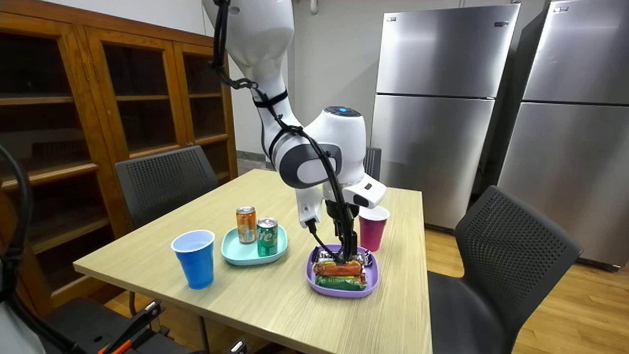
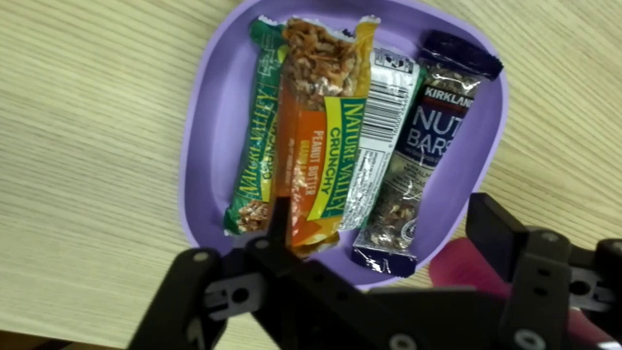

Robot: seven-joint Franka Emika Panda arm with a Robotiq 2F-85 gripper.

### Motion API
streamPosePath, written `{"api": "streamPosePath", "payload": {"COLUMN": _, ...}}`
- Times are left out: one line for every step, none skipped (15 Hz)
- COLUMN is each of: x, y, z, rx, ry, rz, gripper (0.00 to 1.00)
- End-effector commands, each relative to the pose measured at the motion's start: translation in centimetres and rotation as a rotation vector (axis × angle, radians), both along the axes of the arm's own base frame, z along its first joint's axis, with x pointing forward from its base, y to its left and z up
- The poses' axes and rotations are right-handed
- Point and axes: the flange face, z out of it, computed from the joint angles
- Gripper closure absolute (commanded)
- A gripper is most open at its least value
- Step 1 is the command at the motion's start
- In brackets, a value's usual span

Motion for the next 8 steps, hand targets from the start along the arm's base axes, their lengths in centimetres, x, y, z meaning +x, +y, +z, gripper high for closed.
{"api": "streamPosePath", "payload": {"x": 0.3, "y": 2.5, "z": 3.8, "rx": -0.024, "ry": -0.045, "rz": 0.073, "gripper": 0.00}}
{"api": "streamPosePath", "payload": {"x": 0.3, "y": 3.2, "z": 4.8, "rx": -0.030, "ry": -0.055, "rz": 0.105, "gripper": 0.00}}
{"api": "streamPosePath", "payload": {"x": 0.2, "y": 3.9, "z": 5.7, "rx": -0.037, "ry": -0.063, "rz": 0.135, "gripper": 0.00}}
{"api": "streamPosePath", "payload": {"x": 0.1, "y": 4.5, "z": 6.4, "rx": -0.045, "ry": -0.064, "rz": 0.163, "gripper": 0.00}}
{"api": "streamPosePath", "payload": {"x": -0.1, "y": 5.2, "z": 7.1, "rx": -0.049, "ry": -0.065, "rz": 0.195, "gripper": 0.00}}
{"api": "streamPosePath", "payload": {"x": -0.3, "y": 5.7, "z": 7.6, "rx": -0.055, "ry": -0.063, "rz": 0.220, "gripper": 0.00}}
{"api": "streamPosePath", "payload": {"x": -0.7, "y": 6.5, "z": 8.4, "rx": -0.051, "ry": -0.065, "rz": 0.259, "gripper": 0.00}}
{"api": "streamPosePath", "payload": {"x": -1.1, "y": 7.0, "z": 8.8, "rx": -0.052, "ry": -0.058, "rz": 0.286, "gripper": 0.00}}
